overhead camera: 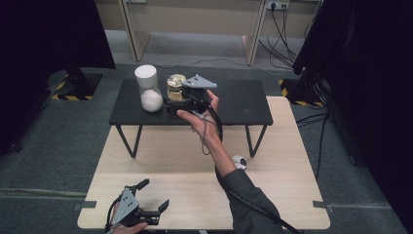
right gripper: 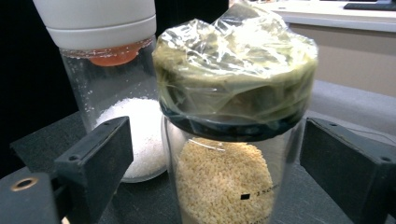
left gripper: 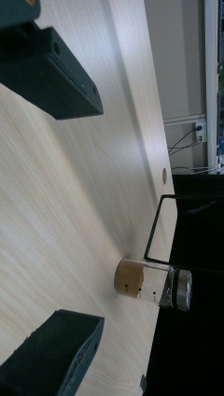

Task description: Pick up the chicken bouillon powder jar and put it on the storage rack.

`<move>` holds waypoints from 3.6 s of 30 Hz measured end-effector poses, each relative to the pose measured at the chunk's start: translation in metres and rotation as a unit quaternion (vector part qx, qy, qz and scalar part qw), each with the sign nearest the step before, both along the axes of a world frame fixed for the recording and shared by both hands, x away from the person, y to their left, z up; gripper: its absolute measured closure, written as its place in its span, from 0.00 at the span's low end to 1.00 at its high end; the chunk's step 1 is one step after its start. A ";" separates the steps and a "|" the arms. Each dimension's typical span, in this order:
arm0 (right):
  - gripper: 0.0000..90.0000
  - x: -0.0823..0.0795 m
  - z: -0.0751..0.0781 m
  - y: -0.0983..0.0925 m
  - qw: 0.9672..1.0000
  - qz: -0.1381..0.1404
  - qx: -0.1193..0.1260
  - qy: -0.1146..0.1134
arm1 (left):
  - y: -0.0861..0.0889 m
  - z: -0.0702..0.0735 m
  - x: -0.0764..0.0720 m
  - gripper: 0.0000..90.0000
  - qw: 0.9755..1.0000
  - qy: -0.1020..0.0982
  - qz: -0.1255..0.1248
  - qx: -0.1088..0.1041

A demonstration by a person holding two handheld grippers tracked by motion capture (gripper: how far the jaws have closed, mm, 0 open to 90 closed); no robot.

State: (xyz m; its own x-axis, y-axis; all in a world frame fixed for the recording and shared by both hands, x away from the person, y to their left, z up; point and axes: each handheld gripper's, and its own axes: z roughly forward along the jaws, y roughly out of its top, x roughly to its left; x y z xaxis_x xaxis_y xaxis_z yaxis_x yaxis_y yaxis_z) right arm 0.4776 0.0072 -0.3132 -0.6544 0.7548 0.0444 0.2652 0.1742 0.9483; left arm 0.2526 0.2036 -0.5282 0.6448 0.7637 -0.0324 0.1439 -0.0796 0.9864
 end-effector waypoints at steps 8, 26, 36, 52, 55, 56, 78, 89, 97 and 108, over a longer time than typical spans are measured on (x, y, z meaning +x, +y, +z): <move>0.03 -0.009 0.005 -0.005 1.000 -0.011 0.007 0.000 | 0.000 0.000 0.000 0.01 1.000 0.001 0.000 0.000; 0.02 -0.027 0.005 -0.015 1.000 0.004 0.027 -0.008 | 0.000 0.000 0.000 0.01 1.000 0.001 0.001 0.000; 0.02 -0.039 0.005 -0.022 0.999 0.011 0.034 -0.015 | 0.000 -0.001 0.000 0.01 1.000 0.001 0.001 0.001; 0.02 -0.058 -0.002 -0.037 0.999 0.020 0.042 -0.029 | 0.000 -0.001 0.001 0.01 1.000 0.002 0.003 0.000; 0.02 -0.061 -0.003 -0.040 0.998 0.022 0.046 -0.029 | 0.000 -0.001 0.001 0.01 1.000 0.001 0.002 0.000; 0.02 -0.062 -0.004 -0.041 0.998 0.022 0.046 -0.030 | 0.000 -0.001 0.001 0.01 1.000 0.001 0.002 0.000; 0.02 -0.095 -0.015 -0.059 0.996 0.044 0.056 -0.055 | 0.000 -0.001 0.001 0.01 1.000 0.002 0.004 -0.001; 0.02 -0.106 -0.027 -0.067 0.996 0.048 0.058 -0.057 | 0.000 -0.001 0.001 0.01 1.000 0.002 0.005 0.001; 0.02 -0.113 -0.038 -0.073 0.995 0.049 0.060 -0.054 | 0.000 -0.001 0.001 0.01 1.000 0.002 0.005 0.000; 0.02 -0.127 -0.054 -0.080 0.995 0.052 0.055 -0.060 | 0.000 -0.001 0.001 0.01 1.000 0.002 0.005 0.000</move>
